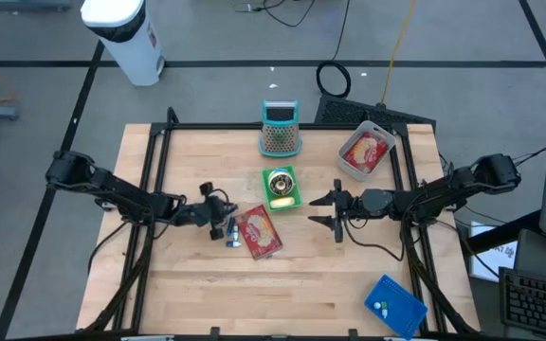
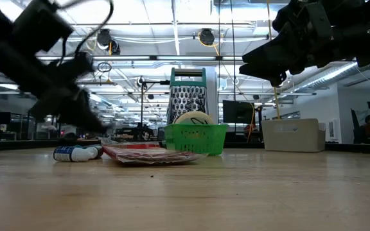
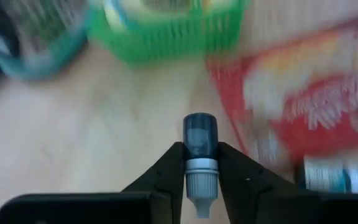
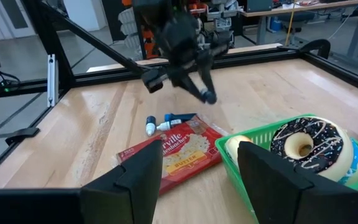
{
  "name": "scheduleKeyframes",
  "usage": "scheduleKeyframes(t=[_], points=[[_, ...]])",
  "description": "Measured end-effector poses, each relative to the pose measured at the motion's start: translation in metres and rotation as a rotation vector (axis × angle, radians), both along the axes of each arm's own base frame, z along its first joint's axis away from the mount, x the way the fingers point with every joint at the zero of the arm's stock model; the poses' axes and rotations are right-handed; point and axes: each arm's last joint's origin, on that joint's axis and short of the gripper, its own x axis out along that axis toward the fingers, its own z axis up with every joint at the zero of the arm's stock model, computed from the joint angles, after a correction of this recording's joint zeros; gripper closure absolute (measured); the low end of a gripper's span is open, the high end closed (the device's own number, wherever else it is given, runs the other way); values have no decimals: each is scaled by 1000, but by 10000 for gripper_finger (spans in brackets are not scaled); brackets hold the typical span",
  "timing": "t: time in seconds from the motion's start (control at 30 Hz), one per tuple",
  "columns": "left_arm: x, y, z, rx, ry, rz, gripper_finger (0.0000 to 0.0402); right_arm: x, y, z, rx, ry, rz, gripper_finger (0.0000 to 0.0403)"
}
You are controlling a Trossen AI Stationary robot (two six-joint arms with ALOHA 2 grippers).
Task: Pick & Place Food Item
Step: Put the purple food coloring bottle into the blue bin
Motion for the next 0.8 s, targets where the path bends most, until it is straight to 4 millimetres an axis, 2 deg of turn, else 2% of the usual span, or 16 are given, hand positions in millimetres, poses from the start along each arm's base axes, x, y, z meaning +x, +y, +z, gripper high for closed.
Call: scheduleKeyframes(t=[0.13, 0.23, 0.43, 0.63, 0.8], points=[[17, -2, 24, 178, 74, -61, 319, 0, 0, 0, 14, -1, -3, 206], [33, -4, 49, 282, 74, -89, 325, 0, 0, 0, 15, -2, -4, 206], [58, -8, 81, 443, 60, -126, 322, 0, 0, 3, 19, -32, -7, 206], [77, -12, 81, 556, 81, -194, 324, 3, 0, 3, 46, -62, -12, 206], [104, -17, 75, 676, 35, -242, 323, 13, 2, -3, 56, -126, -11, 206]])
